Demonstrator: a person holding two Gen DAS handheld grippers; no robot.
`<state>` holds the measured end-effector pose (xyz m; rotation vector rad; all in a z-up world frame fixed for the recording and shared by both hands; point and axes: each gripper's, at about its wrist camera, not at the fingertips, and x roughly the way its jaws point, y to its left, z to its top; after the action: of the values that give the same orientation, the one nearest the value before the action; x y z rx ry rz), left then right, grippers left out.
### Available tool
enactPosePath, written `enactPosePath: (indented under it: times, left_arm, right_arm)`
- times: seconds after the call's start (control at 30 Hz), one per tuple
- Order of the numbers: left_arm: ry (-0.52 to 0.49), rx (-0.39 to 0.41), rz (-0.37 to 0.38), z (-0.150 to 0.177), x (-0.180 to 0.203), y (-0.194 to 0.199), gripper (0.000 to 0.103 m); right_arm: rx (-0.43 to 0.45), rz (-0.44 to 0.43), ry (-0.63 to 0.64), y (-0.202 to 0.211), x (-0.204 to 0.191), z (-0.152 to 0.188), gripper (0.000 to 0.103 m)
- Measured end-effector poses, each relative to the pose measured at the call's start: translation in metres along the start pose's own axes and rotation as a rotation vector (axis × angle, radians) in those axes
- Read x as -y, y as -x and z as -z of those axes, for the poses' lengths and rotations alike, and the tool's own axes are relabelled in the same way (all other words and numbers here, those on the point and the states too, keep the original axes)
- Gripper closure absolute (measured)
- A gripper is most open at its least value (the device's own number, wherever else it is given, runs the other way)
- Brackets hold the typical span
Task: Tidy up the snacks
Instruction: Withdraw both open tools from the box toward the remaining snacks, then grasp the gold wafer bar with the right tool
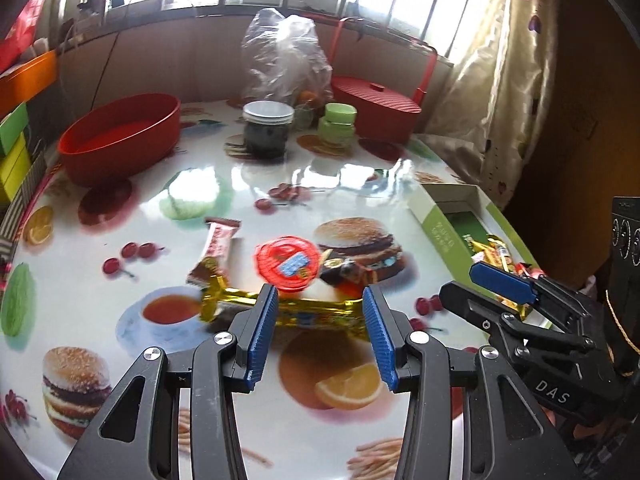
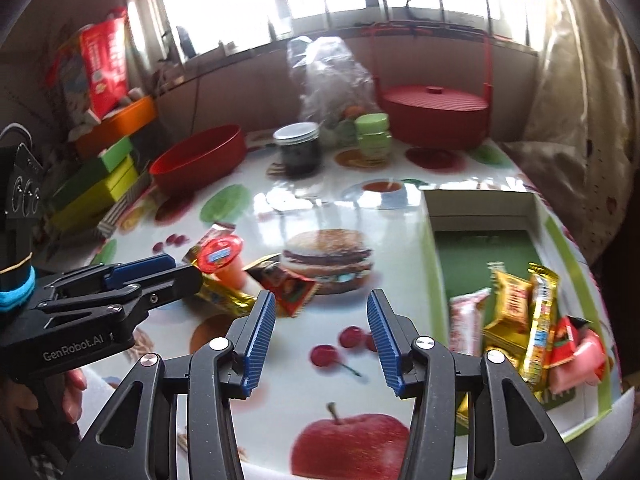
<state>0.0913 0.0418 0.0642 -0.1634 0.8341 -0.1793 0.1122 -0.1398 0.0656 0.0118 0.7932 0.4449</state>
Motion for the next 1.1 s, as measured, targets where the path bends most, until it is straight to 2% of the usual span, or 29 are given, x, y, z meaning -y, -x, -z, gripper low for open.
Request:
enactPosePath:
  times: [0.3, 0.43, 0.57, 0.77, 0.97, 1.1]
  left_arm:
    - [0.073, 0.001, -0.038, 0.006, -0.035, 0.004, 0.058]
    - [0.107, -0.003, -0.061, 0.009, -0.051, 0.004, 0.058]
    - [0.127, -0.008, -0.071, 0.012, -0.062, 0.003, 0.058]
    - [0.153, -0.017, -0.073, 0.017, -0.073, 0.0, 0.058]
    - [0.164, -0.016, -0.073, 0.017, -0.079, 0.001, 0.058]
    - [0.17, -0.014, -0.072, 0.016, -0.082, 0.0, 0.058]
  right_arm:
    - [-0.037, -0.068, 0.086, -0.022, -0.031, -0.004, 0.055]
    - [-0.062, -0.107, 0.171, -0.035, -0.052, -0.004, 0.054]
    - [-0.073, -0.118, 0.252, -0.047, -0.068, -0.004, 0.053]
    - [-0.142, -0.128, 0.321, -0.072, -0.08, -0.001, 0.051]
    - [-0.171, -0.13, 0.364, -0.085, -0.087, 0.001, 0.05]
    - [-0.235, -0.206, 0.367, -0.088, -0.09, 0.006, 0.05]
